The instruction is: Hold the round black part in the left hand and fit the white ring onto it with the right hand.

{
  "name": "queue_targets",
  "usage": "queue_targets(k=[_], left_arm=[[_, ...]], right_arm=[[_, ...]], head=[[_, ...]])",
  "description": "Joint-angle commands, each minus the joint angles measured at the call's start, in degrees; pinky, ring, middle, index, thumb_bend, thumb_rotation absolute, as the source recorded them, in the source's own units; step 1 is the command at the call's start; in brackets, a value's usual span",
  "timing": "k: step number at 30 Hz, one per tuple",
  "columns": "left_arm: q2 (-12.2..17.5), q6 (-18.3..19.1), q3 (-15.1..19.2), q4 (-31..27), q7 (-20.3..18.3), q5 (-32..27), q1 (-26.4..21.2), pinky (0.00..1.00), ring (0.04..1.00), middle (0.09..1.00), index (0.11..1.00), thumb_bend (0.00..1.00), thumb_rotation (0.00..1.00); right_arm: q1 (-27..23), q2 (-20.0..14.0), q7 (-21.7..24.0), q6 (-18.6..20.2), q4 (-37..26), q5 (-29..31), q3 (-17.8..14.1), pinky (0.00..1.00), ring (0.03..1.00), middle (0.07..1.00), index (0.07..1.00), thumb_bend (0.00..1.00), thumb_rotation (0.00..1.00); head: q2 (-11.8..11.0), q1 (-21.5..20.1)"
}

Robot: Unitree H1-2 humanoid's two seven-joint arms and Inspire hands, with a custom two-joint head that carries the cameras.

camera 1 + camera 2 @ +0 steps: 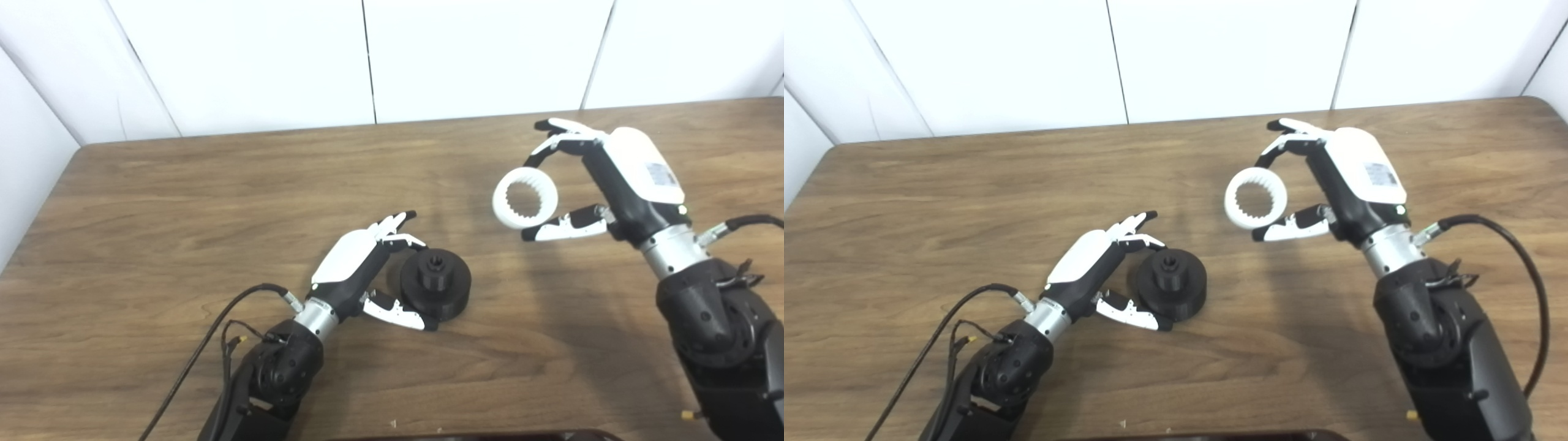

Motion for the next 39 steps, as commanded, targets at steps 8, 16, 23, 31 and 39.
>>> queue_targets(k=[8,16,23,31,39], left_arm=[[-0.1,-0.3,0.4,-1.1,1.0,-0.2,-2.7,0.99,1.000,1.000,0.634,0.96,0.36],[-0.3,-0.1,0.0,-1.1,1.1,0.3,-2.7,1.00,1.000,1.000,0.635,0.95,0.35],[-1.0,0.8,-0.5,-1.4,0.9,0.6,-2.1,1.00,1.000,1.000,0.635,0.96,0.35],[-1.3,0.1,-1.0,-1.6,1.3,0.2,-1.8,1.00,1.000,1.000,0.626,0.96,0.36],[-1.5,0.5,-1.2,-2.2,1.4,0.4,-1.5,0.99,1.000,1.000,0.631,0.97,0.36]], right_arm=[[0.6,2.6,2.3,-2.9,-2.2,-0.2,2.3,0.90,0.841,0.849,0.492,0.52,0.16],[0.3,5.0,3.4,-3.0,-0.6,-2.2,5.0,0.86,0.839,0.849,0.493,0.52,0.16],[0.0,7.1,4.7,-2.7,0.6,-2.7,6.1,0.90,0.853,0.855,0.493,0.52,0.16],[-1.6,8.6,4.6,-3.6,4.2,-3.7,8.5,0.89,0.847,0.858,0.494,0.52,0.16],[-3.7,10.0,3.7,-4.4,9.2,-4.8,9.7,0.88,0.852,0.868,0.494,0.52,0.16]], head=[[0.2,0.0],[0.4,-0.1],[0.8,0.2],[1.0,0.7],[1.2,0.9]])
